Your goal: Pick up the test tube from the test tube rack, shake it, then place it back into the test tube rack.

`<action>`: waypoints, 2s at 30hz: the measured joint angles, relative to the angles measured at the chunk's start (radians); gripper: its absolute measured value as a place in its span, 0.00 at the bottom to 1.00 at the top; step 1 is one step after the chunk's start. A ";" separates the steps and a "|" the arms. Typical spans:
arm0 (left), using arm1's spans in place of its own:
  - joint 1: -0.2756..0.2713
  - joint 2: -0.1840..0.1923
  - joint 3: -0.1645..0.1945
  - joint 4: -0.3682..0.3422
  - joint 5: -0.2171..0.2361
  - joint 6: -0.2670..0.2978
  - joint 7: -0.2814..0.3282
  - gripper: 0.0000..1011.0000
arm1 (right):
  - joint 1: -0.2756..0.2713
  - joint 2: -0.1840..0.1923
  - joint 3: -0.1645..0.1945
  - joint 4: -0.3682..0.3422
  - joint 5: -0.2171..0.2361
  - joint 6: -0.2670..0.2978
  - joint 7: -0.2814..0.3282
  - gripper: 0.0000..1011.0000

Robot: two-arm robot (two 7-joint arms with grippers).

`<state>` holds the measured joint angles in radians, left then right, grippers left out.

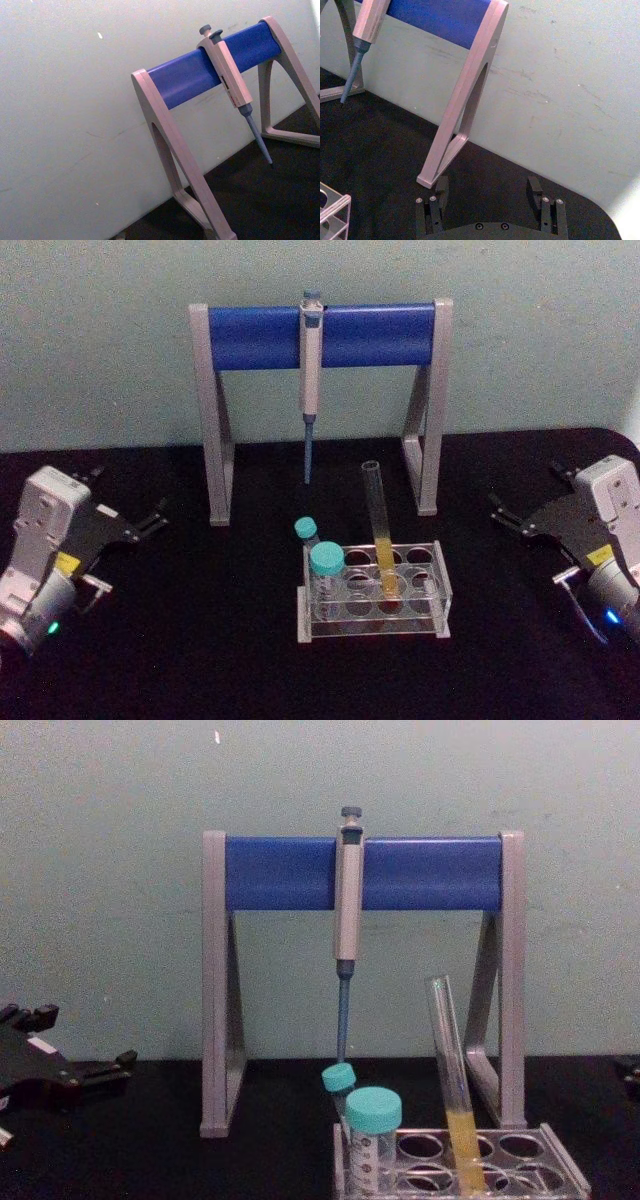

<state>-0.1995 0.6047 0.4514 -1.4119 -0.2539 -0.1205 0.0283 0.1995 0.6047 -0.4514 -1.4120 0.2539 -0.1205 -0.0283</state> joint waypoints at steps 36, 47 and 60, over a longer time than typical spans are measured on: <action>0.000 0.000 0.000 0.000 0.000 0.000 0.000 0.99 | 0.000 0.000 0.000 0.000 0.000 0.000 0.000 0.99; 0.000 0.000 0.000 0.000 0.000 0.000 0.000 0.99 | 0.000 0.000 0.000 0.000 0.000 0.000 0.000 0.99; 0.000 0.000 0.000 0.000 0.000 0.000 0.000 0.99 | -0.030 -0.005 0.045 -0.031 0.011 -0.030 0.011 0.99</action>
<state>-0.1995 0.6047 0.4514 -1.4120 -0.2539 -0.1205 0.0283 0.1693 0.5996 -0.4066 -1.4427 0.2645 -0.1502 -0.0172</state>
